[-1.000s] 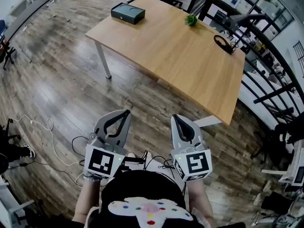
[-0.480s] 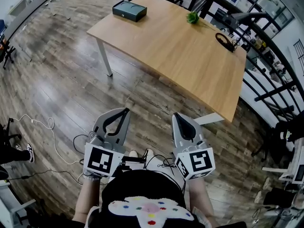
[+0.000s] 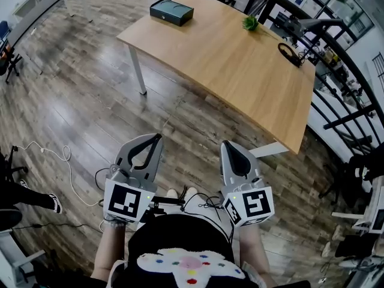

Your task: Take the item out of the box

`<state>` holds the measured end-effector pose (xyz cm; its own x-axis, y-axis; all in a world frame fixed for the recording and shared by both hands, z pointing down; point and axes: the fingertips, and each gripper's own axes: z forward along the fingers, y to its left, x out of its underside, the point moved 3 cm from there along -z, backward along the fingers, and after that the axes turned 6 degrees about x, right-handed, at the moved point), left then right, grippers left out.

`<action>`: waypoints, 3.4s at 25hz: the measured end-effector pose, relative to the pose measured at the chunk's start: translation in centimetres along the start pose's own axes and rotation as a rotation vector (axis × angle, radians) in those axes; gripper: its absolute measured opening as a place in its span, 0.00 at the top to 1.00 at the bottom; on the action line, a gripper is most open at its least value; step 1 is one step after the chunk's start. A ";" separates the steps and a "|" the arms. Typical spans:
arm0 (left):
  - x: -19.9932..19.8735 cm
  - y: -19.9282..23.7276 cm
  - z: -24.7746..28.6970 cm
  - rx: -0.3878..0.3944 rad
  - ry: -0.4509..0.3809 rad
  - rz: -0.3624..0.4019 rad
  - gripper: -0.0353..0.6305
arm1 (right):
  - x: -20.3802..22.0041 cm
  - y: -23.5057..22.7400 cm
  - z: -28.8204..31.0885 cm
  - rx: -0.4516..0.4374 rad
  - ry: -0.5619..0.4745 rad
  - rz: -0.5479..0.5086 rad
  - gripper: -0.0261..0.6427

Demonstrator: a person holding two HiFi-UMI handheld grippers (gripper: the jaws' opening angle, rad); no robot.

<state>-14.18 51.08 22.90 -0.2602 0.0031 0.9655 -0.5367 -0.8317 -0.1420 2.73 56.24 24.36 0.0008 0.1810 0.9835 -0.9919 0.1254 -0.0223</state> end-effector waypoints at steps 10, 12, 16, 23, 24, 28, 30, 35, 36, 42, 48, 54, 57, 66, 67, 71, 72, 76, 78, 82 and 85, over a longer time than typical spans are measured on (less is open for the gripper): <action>0.4 0.9 -2.3 -0.011 -0.026 -0.001 0.94 | -0.7 2.4 -0.7 0.017 -0.040 -0.003 0.95; 0.5 1.0 -2.3 -0.014 -0.026 -0.008 0.94 | -0.9 2.4 -0.7 0.014 -0.042 -0.013 0.95; 0.6 1.9 -1.6 -0.035 -0.030 -0.010 0.94 | -1.3 2.0 -0.2 0.002 -0.048 -0.015 0.95; -0.1 4.3 1.0 -0.077 -0.029 0.028 0.94 | -2.3 -0.9 2.8 0.010 -0.072 -0.001 0.95; 0.0 4.7 1.4 -0.086 -0.027 0.024 0.94 | -2.3 -1.2 3.5 0.005 -0.071 -0.004 0.95; 0.0 6.7 3.6 -0.107 -0.027 0.005 0.94 | -2.7 -2.6 6.6 -0.018 -0.072 -0.011 0.95; -0.2 7.7 5.1 -0.111 -0.023 0.004 0.94 | -3.0 -3.6 8.4 -0.027 -0.069 -0.013 0.95; -0.7 9.8 9.4 -0.121 -0.001 0.012 0.94 | -3.8 -6.3 12.8 -0.056 -0.061 -0.009 0.95; -0.8 10.2 10.2 -0.126 0.002 0.008 0.94 | -3.9 -6.8 13.6 -0.065 -0.058 -0.009 0.95; -1.7 13.1 14.4 -0.173 0.021 -0.024 0.94 | -5.4 -9.9 19.2 -0.114 -0.043 -0.014 0.95; -2.5 15.3 17.8 -0.230 0.027 -0.032 0.94 | -6.6 -12.5 24.1 -0.171 -0.050 -0.031 0.95; -3.0 17.0 20.7 -0.282 0.037 -0.034 0.94 | -7.3 -14.5 28.1 -0.223 -0.055 -0.047 0.95; -3.6 17.3 21.9 -0.301 0.040 -0.019 0.94 | -7.6 -15.4 29.5 -0.249 -0.062 -0.048 0.95; -4.4 17.5 24.2 -0.317 0.026 -0.010 0.94 | -8.3 -17.7 31.4 -0.250 -0.090 -0.051 0.95; -4.4 17.6 24.5 -0.314 0.026 -0.008 0.94 | -8.4 -18.0 31.4 -0.245 -0.091 -0.051 0.95; -4.5 17.8 25.1 -0.303 0.016 -0.030 0.94 | -8.4 -18.5 31.5 -0.231 -0.080 -0.064 0.95; -4.4 18.0 25.2 -0.300 0.017 -0.038 0.94 | -8.5 -18.6 31.6 -0.230 -0.079 -0.069 0.95; -4.4 18.6 26.4 -0.281 0.009 -0.024 0.94 | -8.5 -19.1 32.3 -0.221 -0.076 -0.096 0.95; -4.3 18.9 27.0 -0.273 0.004 -0.028 0.94 | -8.4 -19.4 32.7 -0.212 -0.072 -0.094 0.95; -4.0 20.4 28.2 -0.261 0.009 -0.047 0.94 | -8.7 -19.5 34.1 -0.199 -0.073 -0.098 0.95; -4.1 21.8 29.6 -0.230 0.006 -0.026 0.94 | -8.8 -19.9 35.4 -0.180 -0.064 -0.108 0.95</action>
<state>-1.05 16.48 22.35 -0.2482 0.0263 0.9683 -0.7119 -0.6829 -0.1640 17.95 17.66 22.54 0.0922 0.0952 0.9912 -0.9476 0.3141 0.0580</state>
